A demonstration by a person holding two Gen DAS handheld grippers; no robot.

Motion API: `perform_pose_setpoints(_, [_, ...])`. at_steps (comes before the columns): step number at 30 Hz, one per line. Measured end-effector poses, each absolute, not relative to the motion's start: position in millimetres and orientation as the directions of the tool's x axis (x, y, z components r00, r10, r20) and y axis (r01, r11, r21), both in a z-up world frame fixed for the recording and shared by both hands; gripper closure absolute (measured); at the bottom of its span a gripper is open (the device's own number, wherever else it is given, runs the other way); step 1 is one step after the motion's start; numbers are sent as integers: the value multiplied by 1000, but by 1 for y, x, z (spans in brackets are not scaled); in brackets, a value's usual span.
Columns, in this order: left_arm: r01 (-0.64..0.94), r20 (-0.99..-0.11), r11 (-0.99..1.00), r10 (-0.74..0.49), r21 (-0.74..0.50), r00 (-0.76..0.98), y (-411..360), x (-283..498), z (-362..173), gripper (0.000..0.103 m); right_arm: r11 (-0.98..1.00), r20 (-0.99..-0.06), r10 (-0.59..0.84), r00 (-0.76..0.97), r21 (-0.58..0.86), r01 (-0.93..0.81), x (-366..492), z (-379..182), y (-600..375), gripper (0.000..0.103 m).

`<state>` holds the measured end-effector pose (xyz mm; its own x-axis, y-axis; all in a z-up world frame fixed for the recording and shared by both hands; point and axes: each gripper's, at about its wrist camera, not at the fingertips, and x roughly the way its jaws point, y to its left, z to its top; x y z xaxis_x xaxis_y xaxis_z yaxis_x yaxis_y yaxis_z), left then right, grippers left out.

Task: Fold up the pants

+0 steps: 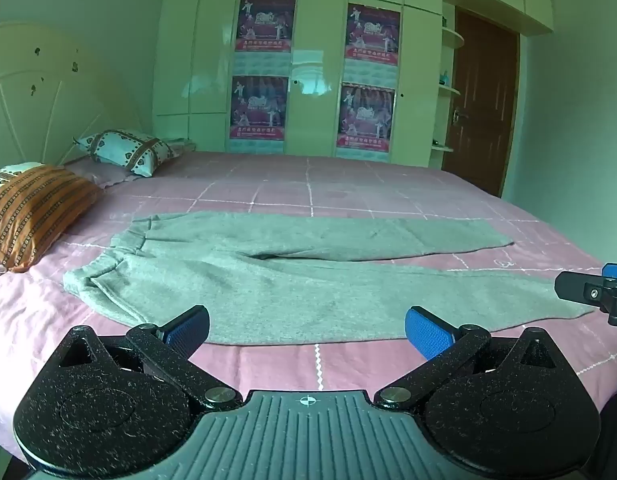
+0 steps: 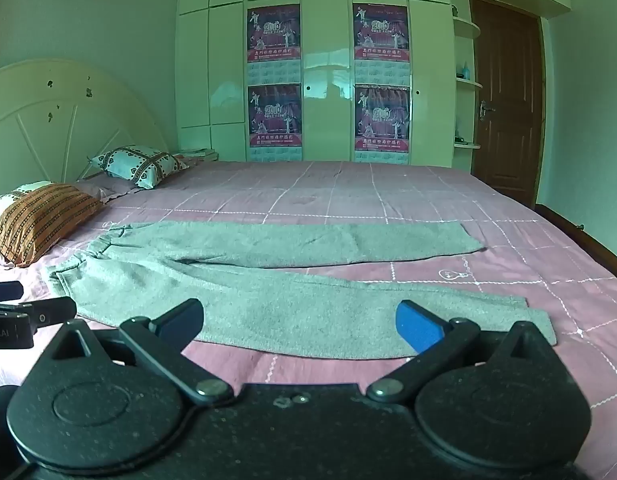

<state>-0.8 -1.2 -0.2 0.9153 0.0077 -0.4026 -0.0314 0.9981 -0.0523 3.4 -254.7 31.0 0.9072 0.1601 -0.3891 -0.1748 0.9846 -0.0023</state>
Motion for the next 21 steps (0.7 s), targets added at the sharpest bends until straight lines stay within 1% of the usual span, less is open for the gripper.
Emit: perform_pose_setpoints(21, [-15, -410, 999, -7, -51, 912, -8, -2, 4, 0, 985, -390, 160, 907, 0, -173, 3, 31, -255, 6])
